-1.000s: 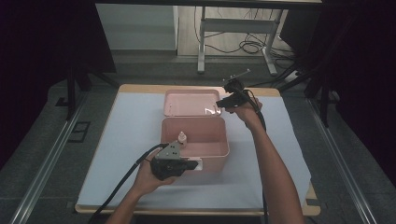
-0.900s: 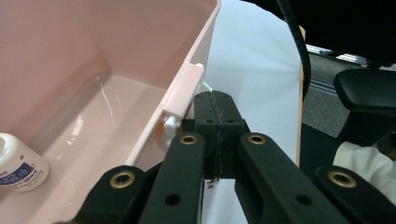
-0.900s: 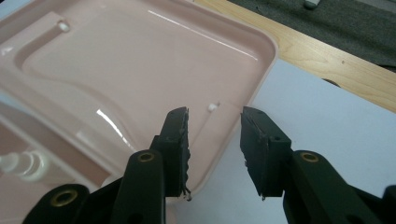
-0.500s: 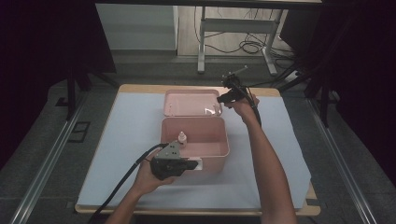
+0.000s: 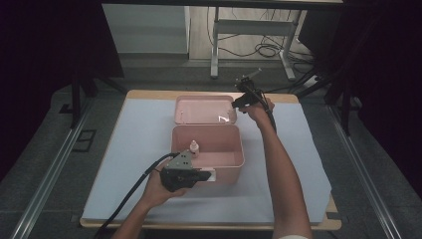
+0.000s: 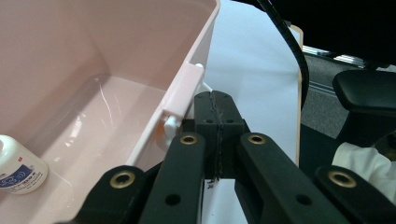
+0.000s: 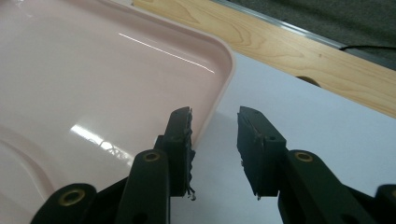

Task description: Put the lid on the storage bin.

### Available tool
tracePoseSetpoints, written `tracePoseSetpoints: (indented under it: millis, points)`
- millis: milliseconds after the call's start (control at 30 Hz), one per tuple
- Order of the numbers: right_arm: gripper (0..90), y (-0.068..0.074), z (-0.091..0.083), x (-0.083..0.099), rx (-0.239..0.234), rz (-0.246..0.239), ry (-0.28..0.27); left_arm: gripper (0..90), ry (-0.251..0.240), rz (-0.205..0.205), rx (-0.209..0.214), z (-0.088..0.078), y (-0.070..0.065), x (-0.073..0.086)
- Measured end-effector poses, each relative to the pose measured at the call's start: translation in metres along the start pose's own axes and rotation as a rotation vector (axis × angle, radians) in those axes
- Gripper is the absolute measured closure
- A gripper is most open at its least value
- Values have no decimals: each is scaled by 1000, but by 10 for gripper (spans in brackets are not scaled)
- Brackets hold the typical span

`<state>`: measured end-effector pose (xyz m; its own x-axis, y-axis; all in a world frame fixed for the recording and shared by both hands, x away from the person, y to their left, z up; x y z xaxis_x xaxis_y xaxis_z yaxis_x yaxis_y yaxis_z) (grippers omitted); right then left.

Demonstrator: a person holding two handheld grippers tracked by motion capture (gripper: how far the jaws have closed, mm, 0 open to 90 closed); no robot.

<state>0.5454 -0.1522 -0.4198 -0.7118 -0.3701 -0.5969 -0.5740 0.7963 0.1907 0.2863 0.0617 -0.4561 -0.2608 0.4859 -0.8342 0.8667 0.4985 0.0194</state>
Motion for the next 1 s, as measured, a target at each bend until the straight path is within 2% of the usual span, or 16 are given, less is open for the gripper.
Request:
tracePoseSetpoints:
  millis: [167, 333, 800, 933, 967, 1000]
  points:
    - [675, 0, 7, -1, -11, 5, 9, 900, 0, 1, -3, 0, 0, 0]
    - [735, 0, 15, 0, -13, 29, 20, 900, -3, 0, -4, 0, -1, 1]
    - [758, -3, 19, 1, -33, 93, 24, 900, -3, 2, -7, 0, -1, 1]
    - [774, 2, 12, -1, -5, 35, 14, 900, -2, -1, -2, 0, 0, 0]
    - [882, 3, 9, -1, -1, 24, 3, 900, -3, -4, -2, 0, 0, 0]
    - [900, 5, 5, -2, -6, -3, -25, 900, -2, -7, 0, 0, 0, 0]
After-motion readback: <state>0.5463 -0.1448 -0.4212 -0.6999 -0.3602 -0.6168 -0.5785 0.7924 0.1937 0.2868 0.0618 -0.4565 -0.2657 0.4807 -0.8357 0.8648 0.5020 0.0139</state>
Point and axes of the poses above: each handheld gripper's, and its own axes: z roughly forward along the jaws, x roughly out of its underside, y roughly to its left, the point moved 3 cm from there along z, roughly forward along the jaws, and after that the axes turned 12 degrees about -x, right-handed, at the moved point
